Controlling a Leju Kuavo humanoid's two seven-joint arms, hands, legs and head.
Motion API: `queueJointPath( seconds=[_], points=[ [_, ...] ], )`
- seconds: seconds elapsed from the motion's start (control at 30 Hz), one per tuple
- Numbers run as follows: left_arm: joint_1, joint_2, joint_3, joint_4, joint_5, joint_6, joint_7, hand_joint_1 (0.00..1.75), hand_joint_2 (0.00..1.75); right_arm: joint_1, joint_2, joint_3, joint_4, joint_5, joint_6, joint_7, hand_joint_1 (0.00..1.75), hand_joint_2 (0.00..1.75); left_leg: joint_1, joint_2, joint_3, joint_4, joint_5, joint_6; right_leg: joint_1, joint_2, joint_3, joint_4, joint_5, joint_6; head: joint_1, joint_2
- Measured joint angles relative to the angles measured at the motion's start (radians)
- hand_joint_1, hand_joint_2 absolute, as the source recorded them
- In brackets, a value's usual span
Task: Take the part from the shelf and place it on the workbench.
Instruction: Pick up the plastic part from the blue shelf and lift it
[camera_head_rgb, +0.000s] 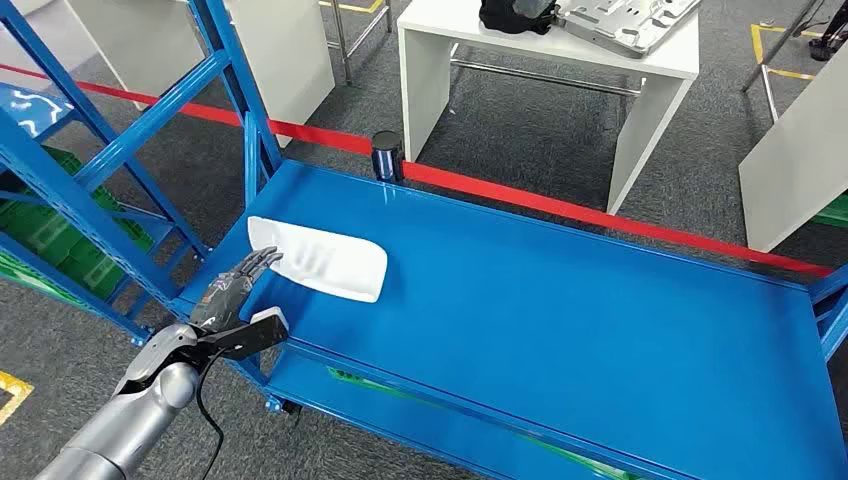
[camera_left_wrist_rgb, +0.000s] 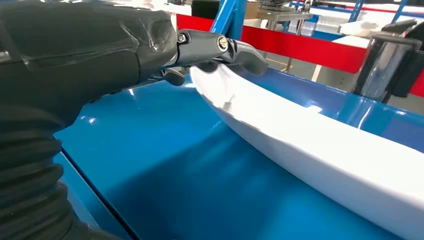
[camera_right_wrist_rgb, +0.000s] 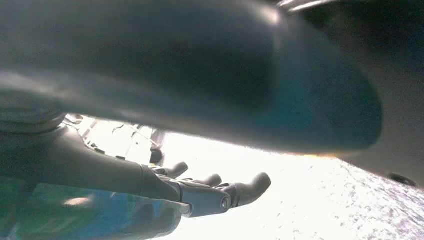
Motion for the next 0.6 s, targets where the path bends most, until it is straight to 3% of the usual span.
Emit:
queueJointPath(
  seconds=[0.07, 0.13, 0.23, 0.3, 0.33, 0.43, 0.5, 0.6],
  points=[
    [-0.001, 0.002, 0.000, 0.004, 0.000, -0.001, 0.000, 0.00, 1.75, 0.000, 0.001, 0.000, 0.000, 0.000, 0.000, 0.000, 0.00, 0.00, 0.002, 0.000, -0.001, 0.001, -0.001, -0.004, -0.002, 0.000, 0.001, -0.001, 0.002, -0.005, 0.000, 0.000],
    [-0.004, 0.006, 0.001, 0.011, 0.000, -0.002, 0.000, 0.00, 1.75, -0.001, 0.001, 0.000, 0.000, 0.000, 0.000, 0.001, 0.00, 0.00, 0.007, 0.001, -0.016, 0.032, -0.024, -0.014, -0.006, 0.001, 0.002, -0.003, 0.005, -0.015, -0.001, 0.000],
    [-0.010, 0.012, 0.003, 0.021, 0.000, -0.009, 0.000, 0.00, 1.75, 0.000, 0.000, 0.001, 0.001, 0.000, 0.000, 0.002, 0.00, 0.00, 0.015, 0.002, -0.100, 0.212, -0.113, -0.031, -0.008, 0.002, 0.002, -0.004, 0.006, -0.022, -0.004, 0.000],
    [-0.010, 0.013, 0.003, 0.029, 0.001, -0.023, 0.003, 0.00, 1.75, 0.000, 0.000, 0.001, 0.001, -0.003, 0.000, 0.004, 0.00, 0.00, 0.019, 0.002, -0.143, 0.298, -0.133, -0.035, -0.007, 0.003, 0.002, -0.003, 0.006, -0.022, -0.004, 0.000],
    [-0.012, 0.014, 0.002, 0.033, 0.002, -0.032, 0.004, 0.00, 1.75, 0.000, 0.000, 0.001, 0.001, -0.005, 0.000, 0.006, 0.00, 0.00, 0.020, 0.002, -0.138, 0.284, -0.114, -0.034, -0.007, 0.003, 0.003, -0.003, 0.006, -0.021, -0.004, 0.000],
    [-0.029, 0.018, 0.001, 0.044, 0.002, -0.052, 0.009, 0.00, 1.75, -0.002, 0.001, 0.001, 0.001, -0.014, -0.001, 0.010, 0.00, 0.00, 0.018, 0.002, -0.039, 0.078, -0.020, -0.023, -0.004, 0.004, 0.006, -0.004, 0.006, -0.019, -0.004, 0.000],
    [-0.043, 0.021, -0.001, 0.053, -0.004, -0.061, 0.012, 0.00, 1.75, -0.004, 0.001, 0.001, 0.001, -0.020, -0.002, 0.011, 0.00, 0.00, 0.012, 0.001, -0.004, 0.005, -0.004, -0.014, -0.002, 0.005, 0.002, -0.005, 0.008, -0.014, -0.004, 0.000],
    [-0.058, 0.022, -0.006, 0.066, -0.017, -0.062, 0.013, 0.00, 1.75, -0.004, 0.001, 0.001, 0.001, -0.028, -0.004, 0.013, 0.00, 0.00, 0.010, 0.001, 0.002, -0.008, 0.002, 0.001, -0.002, 0.004, 0.001, -0.009, 0.010, 0.003, -0.003, 0.000]
  ],
)
